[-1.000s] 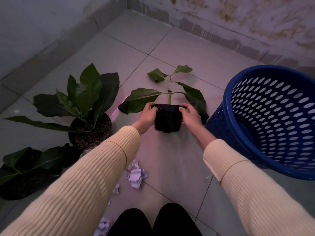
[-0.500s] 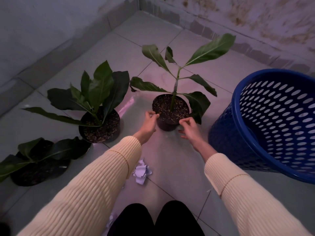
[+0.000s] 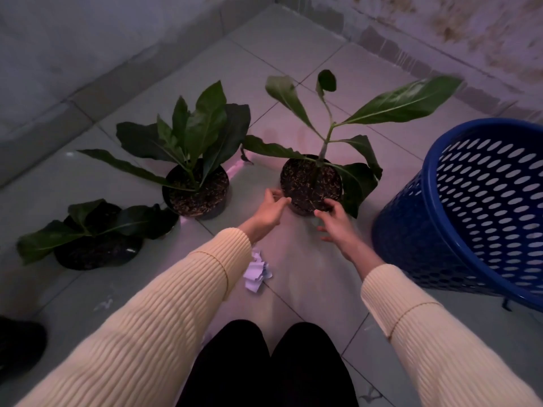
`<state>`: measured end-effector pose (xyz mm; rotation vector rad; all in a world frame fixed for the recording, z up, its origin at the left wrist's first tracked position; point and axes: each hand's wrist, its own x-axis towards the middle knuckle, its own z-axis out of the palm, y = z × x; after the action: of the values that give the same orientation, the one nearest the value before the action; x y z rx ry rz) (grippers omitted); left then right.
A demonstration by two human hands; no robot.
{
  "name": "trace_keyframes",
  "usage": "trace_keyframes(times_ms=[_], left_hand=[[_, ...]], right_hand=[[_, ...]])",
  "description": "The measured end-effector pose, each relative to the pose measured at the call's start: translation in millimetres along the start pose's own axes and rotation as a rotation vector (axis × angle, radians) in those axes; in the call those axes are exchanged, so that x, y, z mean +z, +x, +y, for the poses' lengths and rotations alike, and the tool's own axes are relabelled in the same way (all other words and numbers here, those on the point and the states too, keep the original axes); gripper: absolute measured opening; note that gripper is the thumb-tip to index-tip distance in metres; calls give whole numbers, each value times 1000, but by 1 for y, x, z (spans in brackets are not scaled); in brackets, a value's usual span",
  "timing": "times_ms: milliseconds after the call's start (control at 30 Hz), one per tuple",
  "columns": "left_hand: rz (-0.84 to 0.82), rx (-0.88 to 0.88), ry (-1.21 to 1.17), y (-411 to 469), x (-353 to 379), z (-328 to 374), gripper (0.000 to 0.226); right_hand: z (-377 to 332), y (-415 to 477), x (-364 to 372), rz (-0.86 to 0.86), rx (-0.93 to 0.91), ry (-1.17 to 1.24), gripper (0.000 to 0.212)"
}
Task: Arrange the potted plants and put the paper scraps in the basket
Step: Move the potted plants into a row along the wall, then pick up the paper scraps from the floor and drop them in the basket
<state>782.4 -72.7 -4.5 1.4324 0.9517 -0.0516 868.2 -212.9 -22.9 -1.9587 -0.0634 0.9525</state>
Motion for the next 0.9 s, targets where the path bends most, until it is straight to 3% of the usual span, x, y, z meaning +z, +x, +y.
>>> trace_keyframes(times_ms=[200, 367, 600, 733, 900], left_hand=[[154, -8, 6, -38, -42, -40, 39], [323, -55, 24, -80, -98, -93, 39], [511, -199, 73, -143, -172, -181, 51], [595, -370, 284, -175, -199, -219, 78], [528, -574, 462, -207, -206, -249, 117]], right_hand=[[14, -27, 22, 4, -68, 12, 75], [31, -46, 54, -90, -33, -48, 82], [48, -60, 99, -275, -118, -427, 98], [52, -56, 118, -366, -159, -587, 108], [47, -43, 130, -395, -158, -776, 123]])
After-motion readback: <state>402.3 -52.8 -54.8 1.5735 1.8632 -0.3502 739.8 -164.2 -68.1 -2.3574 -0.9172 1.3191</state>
